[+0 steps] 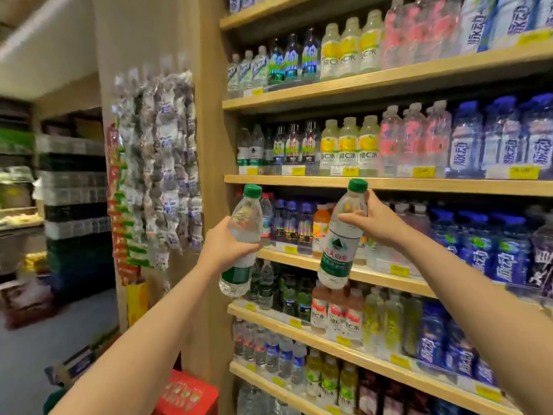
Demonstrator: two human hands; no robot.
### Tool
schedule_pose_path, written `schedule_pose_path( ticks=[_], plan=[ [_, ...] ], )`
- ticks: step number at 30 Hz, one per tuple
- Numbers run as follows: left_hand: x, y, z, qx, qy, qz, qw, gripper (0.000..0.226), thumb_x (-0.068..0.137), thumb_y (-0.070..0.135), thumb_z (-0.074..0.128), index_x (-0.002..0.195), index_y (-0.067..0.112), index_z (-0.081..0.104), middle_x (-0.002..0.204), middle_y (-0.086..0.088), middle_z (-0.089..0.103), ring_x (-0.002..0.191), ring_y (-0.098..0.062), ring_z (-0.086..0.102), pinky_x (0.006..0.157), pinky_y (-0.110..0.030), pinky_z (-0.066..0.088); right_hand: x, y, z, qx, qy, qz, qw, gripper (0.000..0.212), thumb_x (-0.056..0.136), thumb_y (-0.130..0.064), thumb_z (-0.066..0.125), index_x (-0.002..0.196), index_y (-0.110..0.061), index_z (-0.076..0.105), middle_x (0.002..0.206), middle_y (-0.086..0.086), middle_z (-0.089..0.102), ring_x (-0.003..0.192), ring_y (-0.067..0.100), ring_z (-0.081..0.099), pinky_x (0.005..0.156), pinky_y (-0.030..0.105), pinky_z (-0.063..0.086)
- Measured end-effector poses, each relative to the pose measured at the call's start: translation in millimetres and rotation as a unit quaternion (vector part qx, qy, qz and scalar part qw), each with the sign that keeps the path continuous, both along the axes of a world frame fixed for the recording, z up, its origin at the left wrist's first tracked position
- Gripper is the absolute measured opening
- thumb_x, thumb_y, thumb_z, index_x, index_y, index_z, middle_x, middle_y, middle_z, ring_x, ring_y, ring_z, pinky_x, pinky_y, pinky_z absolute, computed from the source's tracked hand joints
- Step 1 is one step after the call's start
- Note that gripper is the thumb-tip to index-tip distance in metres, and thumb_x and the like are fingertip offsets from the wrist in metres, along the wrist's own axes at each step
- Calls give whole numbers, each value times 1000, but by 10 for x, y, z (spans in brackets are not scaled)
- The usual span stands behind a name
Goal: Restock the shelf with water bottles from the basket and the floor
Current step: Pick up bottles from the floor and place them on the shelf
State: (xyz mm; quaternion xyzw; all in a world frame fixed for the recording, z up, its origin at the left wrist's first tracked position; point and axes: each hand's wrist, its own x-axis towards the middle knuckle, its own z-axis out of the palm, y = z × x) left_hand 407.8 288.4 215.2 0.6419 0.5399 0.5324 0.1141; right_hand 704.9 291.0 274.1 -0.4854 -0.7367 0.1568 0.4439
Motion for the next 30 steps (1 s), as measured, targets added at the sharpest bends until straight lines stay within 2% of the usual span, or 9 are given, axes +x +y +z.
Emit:
schedule_pose_path(
  ticks=[4,7,11,15,18,23,25,28,30],
  plan=[
    [-89,689,433,41,11,13,999,50,63,37,83,101,18,57,99,2,63,92,-17,59,67,-28,46,-189,618,438,38,-4,35,999,72,83,-31,66,140,-17,26,129,2,53,119,20,52,95,38,45],
    [-208,1187,650,67,10,29,997,56,56,48,79,101,22,58,98,3,66,93,-17,62,72,-36,53,-342,1096,706,84,-13,45,995,65,85,-29,64,138,-20,28,133,1,48,114,17,51,89,32,43],
    [-431,1767,876,101,15,64,993,60,52,55,75,98,22,58,96,4,67,90,-16,62,75,-39,54,-576,1586,981,97,14,76,992,68,86,-22,62,141,-17,23,118,-5,50,103,11,52,86,31,47],
    [-658,2345,1126,144,-19,60,988,57,55,47,80,98,17,58,95,1,66,89,-17,62,71,-34,53,-833,2066,1243,144,-5,61,988,49,86,-25,63,128,-19,38,100,-11,59,86,-5,56,64,16,44],
    [-867,2806,1291,193,-30,52,979,62,56,48,84,101,14,57,98,-2,66,90,-19,62,76,-39,54,-1105,2432,1356,166,-4,51,985,47,84,-32,64,124,-26,41,110,-7,61,101,6,59,78,29,49],
    [-1205,3522,1669,284,-58,19,957,51,68,33,82,102,5,57,92,1,61,80,-10,54,57,-1,37,-1567,3019,1571,222,15,21,975,46,78,-34,70,117,-28,46,107,-5,66,99,11,63,94,46,50],
    [-1319,3785,1857,306,-83,8,948,48,69,29,82,103,7,56,90,5,57,79,-7,50,56,3,33,-1732,3186,1694,230,31,10,973,47,74,-38,71,114,-30,47,106,-2,67,97,13,65,88,43,52],
    [-1439,4213,2107,316,-113,-39,941,47,71,24,81,107,10,54,97,5,57,81,-5,50,59,6,33,-1944,3387,1817,246,42,1,968,41,80,-31,69,114,-29,46,98,-4,68,86,7,65,72,28,48],
    [-1483,4497,2204,305,-120,-61,943,44,71,24,81,103,14,52,96,5,55,82,-6,50,61,0,36,-2060,3501,1883,255,27,-16,966,42,78,-35,68,114,-30,46,99,-5,68,89,10,66,74,30,50]
  ],
)
